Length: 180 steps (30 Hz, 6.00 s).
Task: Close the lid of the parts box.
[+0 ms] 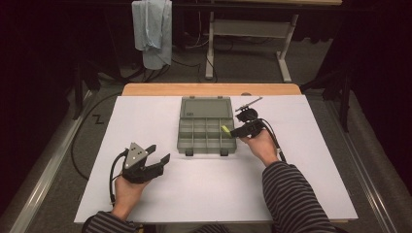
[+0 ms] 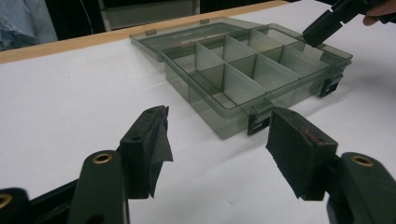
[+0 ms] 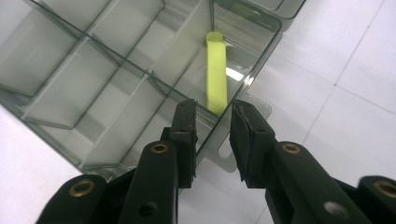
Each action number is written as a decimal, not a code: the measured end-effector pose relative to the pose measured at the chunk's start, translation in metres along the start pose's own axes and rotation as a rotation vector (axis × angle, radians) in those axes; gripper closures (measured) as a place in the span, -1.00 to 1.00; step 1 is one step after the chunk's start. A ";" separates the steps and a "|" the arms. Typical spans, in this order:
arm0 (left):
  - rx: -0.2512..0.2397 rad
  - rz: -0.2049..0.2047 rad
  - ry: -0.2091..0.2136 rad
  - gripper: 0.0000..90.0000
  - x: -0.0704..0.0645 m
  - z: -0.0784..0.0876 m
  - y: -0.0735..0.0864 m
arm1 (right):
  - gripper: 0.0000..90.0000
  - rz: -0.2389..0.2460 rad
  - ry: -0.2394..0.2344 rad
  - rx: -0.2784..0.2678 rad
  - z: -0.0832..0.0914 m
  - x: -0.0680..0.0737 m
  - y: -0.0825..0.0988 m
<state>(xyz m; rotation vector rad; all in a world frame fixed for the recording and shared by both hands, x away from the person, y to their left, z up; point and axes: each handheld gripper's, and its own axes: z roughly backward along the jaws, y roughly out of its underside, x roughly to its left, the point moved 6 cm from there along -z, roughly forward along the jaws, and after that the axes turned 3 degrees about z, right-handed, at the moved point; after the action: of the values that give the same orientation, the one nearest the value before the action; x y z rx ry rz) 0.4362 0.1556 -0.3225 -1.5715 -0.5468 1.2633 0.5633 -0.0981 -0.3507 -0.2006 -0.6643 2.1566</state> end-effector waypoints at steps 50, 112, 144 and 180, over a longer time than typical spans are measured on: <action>0.062 -0.007 0.016 -0.05 -0.012 -0.029 -0.003 | 0.67 -0.024 -0.016 -0.006 -0.001 -0.004 0.001; 0.319 -0.020 -0.131 0.15 0.004 -0.135 -0.029 | 0.68 -0.030 -0.019 0.005 -0.001 -0.004 0.000; 0.455 -0.037 -0.281 0.16 0.025 -0.200 -0.030 | 0.68 -0.028 -0.020 0.006 -0.001 -0.004 -0.001; 0.534 0.141 -0.363 0.17 0.056 -0.237 -0.013 | 0.68 -0.031 -0.011 0.006 -0.001 -0.003 -0.001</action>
<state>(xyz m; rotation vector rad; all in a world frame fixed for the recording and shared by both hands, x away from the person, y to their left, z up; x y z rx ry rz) 0.6737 0.1076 -0.3486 -0.9536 -0.2856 1.6551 0.5662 -0.0992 -0.3516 -0.1735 -0.6628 2.1311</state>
